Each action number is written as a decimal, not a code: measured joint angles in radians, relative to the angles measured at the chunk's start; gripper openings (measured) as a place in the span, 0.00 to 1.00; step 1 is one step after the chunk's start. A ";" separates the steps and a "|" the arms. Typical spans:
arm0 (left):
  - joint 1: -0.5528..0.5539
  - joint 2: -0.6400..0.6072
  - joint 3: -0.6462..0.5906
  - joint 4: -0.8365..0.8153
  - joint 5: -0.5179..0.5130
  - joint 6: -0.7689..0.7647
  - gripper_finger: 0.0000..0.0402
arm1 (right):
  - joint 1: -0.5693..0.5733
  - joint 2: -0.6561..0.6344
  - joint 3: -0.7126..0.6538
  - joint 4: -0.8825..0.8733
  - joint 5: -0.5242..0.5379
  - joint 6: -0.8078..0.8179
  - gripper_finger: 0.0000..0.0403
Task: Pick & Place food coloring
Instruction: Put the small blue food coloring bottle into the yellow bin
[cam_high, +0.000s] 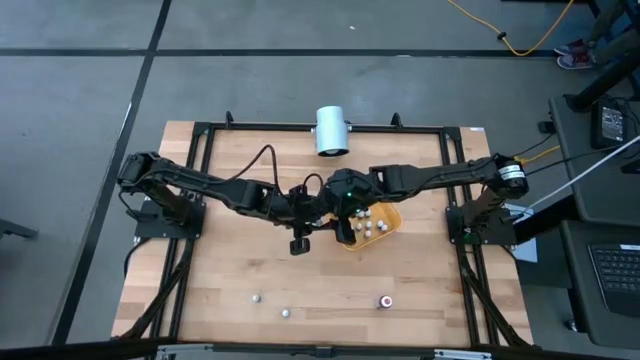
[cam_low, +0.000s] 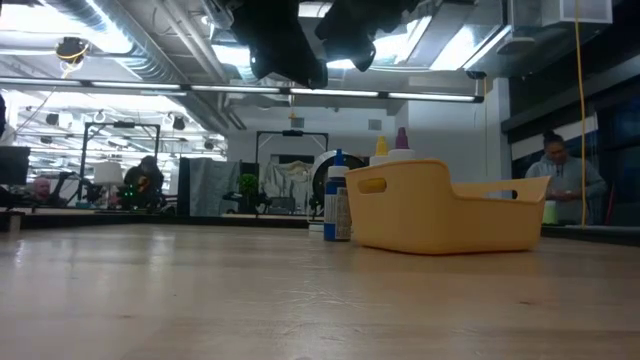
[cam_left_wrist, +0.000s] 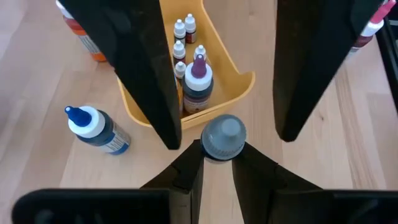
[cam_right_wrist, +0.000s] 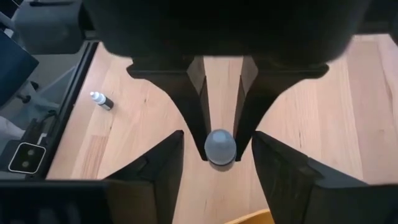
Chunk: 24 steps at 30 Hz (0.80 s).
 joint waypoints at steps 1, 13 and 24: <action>0.000 0.000 0.000 0.000 0.000 0.000 0.17 | 0.000 0.000 0.000 0.001 0.000 -0.004 0.46; 0.000 0.000 0.000 0.035 0.000 0.000 0.17 | 0.000 0.001 0.000 0.002 0.000 -0.006 0.26; 0.000 0.000 -0.001 0.040 0.031 0.018 0.21 | 0.001 0.000 0.000 0.002 -0.003 -0.009 0.13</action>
